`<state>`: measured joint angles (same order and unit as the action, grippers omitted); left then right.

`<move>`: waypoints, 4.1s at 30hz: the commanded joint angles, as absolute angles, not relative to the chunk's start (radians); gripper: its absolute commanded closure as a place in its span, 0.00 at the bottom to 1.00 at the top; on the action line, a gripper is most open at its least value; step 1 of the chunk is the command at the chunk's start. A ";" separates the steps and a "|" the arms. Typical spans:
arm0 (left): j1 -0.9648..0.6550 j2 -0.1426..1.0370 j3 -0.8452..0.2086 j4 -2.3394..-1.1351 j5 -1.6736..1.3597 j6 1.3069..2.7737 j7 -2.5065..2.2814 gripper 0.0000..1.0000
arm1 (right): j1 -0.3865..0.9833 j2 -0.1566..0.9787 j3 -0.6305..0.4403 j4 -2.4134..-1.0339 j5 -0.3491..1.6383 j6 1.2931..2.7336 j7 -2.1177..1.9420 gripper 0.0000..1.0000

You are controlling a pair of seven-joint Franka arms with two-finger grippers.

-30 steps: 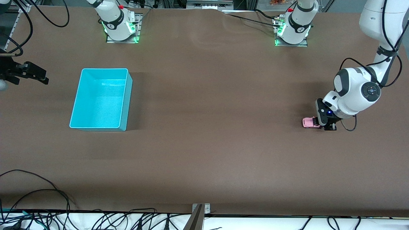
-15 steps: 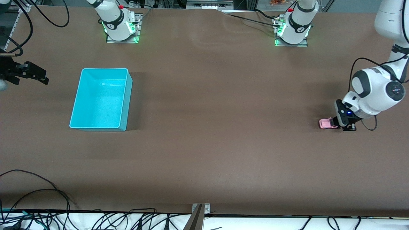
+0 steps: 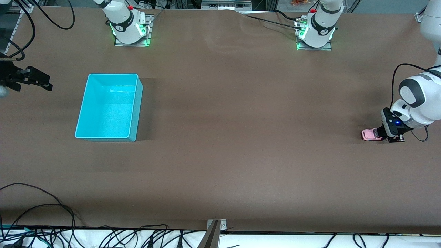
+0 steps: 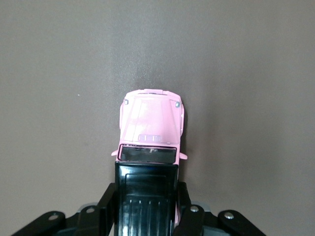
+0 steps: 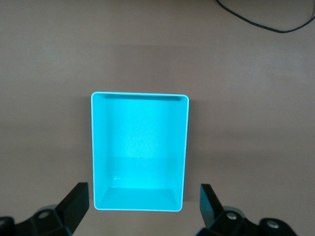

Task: Wind and store pink jeep toy

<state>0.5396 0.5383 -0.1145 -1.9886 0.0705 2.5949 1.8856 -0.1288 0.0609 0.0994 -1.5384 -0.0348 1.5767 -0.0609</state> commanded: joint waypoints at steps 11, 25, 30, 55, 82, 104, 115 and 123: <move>0.577 0.627 -0.133 -1.910 0.077 2.638 1.908 0.88 | -0.132 0.052 0.101 -1.548 -0.035 1.574 -0.075 0.00; 0.572 0.614 -0.149 -1.869 0.074 2.625 1.894 0.00 | -0.133 0.052 0.101 -1.548 -0.035 1.574 -0.075 0.00; 0.566 0.604 -0.155 -1.801 0.074 2.518 1.891 0.00 | -0.132 0.052 0.101 -1.548 -0.035 1.574 -0.075 0.00; 0.506 0.468 -0.175 -1.672 0.089 2.105 1.582 0.00 | -0.132 0.052 0.101 -1.548 -0.035 1.574 -0.075 0.00; 0.423 0.324 -0.176 -1.551 0.089 1.672 1.088 0.00 | -0.133 0.052 0.101 -1.548 -0.035 1.572 -0.075 0.00; 0.422 0.183 -0.299 -1.422 0.089 1.302 0.569 0.00 | -0.133 0.052 0.101 -1.548 -0.035 1.569 -0.075 0.00; 0.422 0.179 -0.333 -1.419 0.074 1.299 0.413 0.00 | -0.133 0.052 0.101 -1.548 -0.035 1.569 -0.075 0.00; 0.423 0.179 -0.368 -1.419 0.055 1.299 0.413 0.00 | -0.132 0.054 0.101 -1.542 -0.038 1.568 -0.083 0.00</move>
